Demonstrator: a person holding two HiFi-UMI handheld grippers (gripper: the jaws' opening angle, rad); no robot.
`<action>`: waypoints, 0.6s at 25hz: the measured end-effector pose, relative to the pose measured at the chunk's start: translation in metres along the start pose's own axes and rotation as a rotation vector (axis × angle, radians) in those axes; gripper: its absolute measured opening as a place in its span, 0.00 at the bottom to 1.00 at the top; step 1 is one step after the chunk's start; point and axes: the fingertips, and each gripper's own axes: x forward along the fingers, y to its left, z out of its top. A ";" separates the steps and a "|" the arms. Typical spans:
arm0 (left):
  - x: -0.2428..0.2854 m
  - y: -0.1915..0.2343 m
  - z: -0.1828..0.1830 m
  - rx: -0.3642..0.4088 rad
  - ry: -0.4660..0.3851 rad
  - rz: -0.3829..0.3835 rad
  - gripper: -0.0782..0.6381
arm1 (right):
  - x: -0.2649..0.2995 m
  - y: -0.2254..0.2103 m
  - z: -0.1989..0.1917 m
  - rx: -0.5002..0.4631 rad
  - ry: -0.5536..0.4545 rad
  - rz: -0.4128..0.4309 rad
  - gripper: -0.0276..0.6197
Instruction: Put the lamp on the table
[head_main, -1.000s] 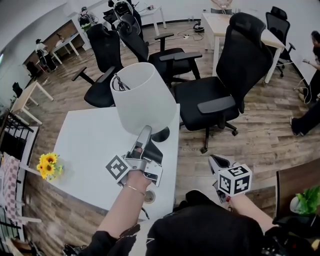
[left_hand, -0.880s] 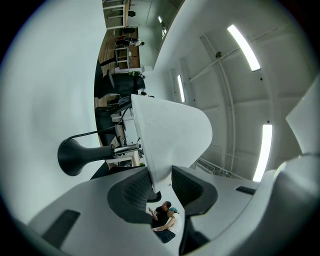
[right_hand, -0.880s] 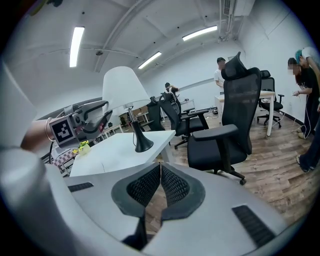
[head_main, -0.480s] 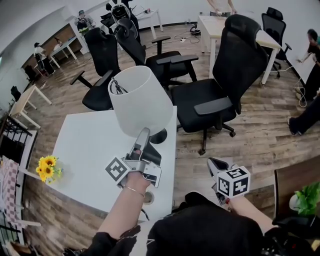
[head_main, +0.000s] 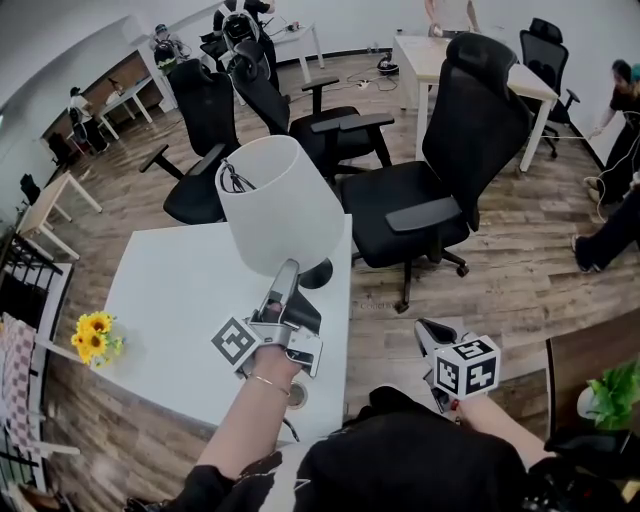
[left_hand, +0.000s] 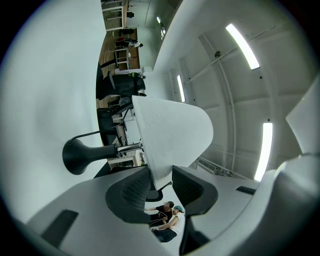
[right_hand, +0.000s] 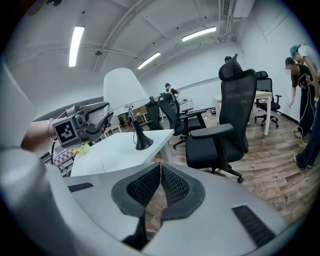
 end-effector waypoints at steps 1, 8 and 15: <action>-0.001 0.000 0.000 0.000 0.000 0.001 0.30 | 0.000 0.001 0.000 0.000 -0.001 0.000 0.07; -0.006 0.007 -0.003 -0.007 0.003 0.043 0.28 | -0.004 0.001 -0.004 0.005 0.005 0.003 0.07; -0.024 0.036 -0.009 -0.011 0.005 0.133 0.16 | -0.004 -0.001 -0.010 0.012 0.016 0.006 0.07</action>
